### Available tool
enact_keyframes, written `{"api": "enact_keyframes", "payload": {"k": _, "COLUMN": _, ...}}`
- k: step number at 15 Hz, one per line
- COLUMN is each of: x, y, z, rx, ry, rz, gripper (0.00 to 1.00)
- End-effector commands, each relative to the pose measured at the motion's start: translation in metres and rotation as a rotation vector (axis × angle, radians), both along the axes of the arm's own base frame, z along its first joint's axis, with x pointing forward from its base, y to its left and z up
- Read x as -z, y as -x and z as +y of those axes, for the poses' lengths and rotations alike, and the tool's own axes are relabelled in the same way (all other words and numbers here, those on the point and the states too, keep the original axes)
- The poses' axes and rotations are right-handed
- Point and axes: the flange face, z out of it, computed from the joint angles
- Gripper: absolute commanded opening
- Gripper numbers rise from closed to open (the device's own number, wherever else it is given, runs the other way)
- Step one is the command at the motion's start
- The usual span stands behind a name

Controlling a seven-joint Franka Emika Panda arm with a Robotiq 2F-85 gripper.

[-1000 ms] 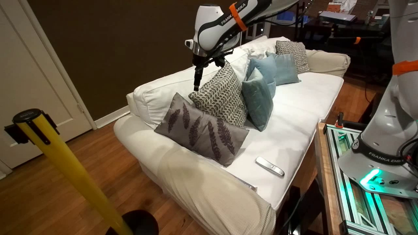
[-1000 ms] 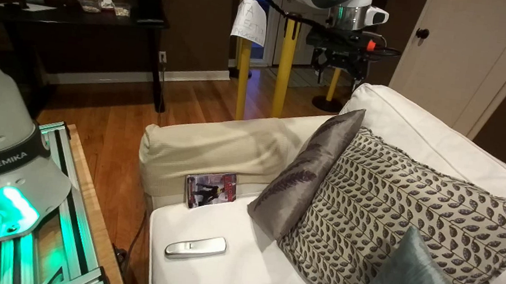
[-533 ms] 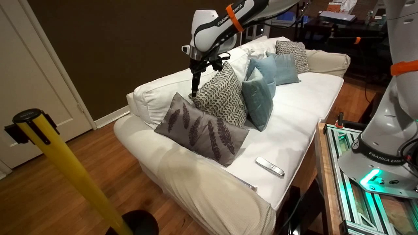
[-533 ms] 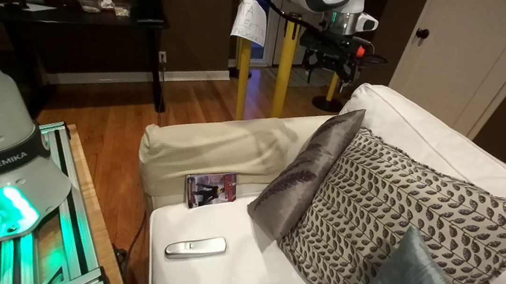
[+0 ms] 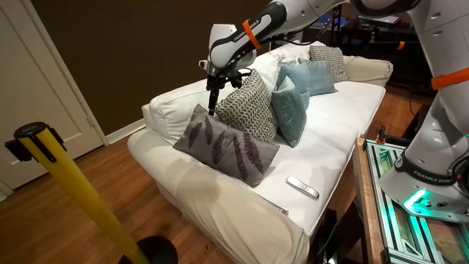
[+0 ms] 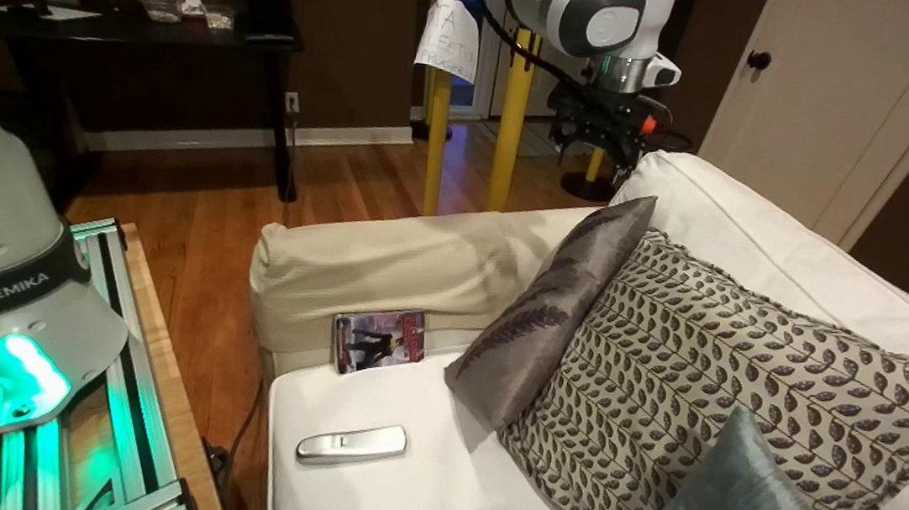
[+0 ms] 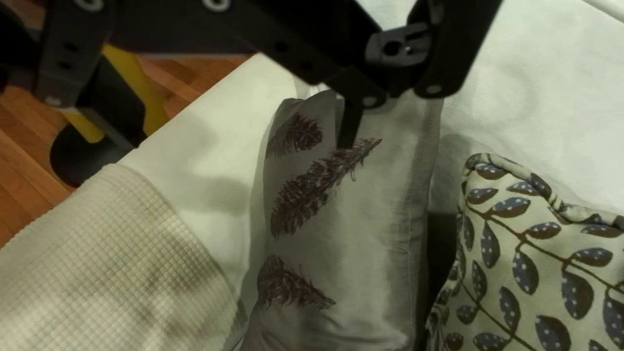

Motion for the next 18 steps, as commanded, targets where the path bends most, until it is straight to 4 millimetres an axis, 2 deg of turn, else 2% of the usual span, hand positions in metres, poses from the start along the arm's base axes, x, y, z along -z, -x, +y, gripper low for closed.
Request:
{"api": "enact_keyframes", "payload": {"k": 1, "x": 0.012, "y": -0.022, "z": -0.013, "rx": 0.021, "ry": -0.028, "rz": -0.015, "gripper": 1.00}}
{"api": "enact_keyframes", "payload": {"k": 5, "x": 0.025, "y": -0.042, "z": -0.027, "rx": 0.043, "ry": -0.035, "rz": -0.022, "gripper": 1.00}}
{"api": "enact_keyframes", "payload": {"k": 9, "x": 0.036, "y": -0.057, "z": -0.033, "rx": 0.069, "ry": -0.044, "rz": -0.040, "gripper": 1.00}}
{"api": "enact_keyframes", "payload": {"k": 13, "x": 0.043, "y": -0.068, "z": -0.041, "rx": 0.106, "ry": -0.040, "rz": -0.059, "gripper": 1.00}}
{"api": "enact_keyframes", "payload": {"k": 18, "x": 0.062, "y": -0.077, "z": -0.049, "rx": 0.155, "ry": -0.043, "rz": -0.061, "gripper": 1.00}}
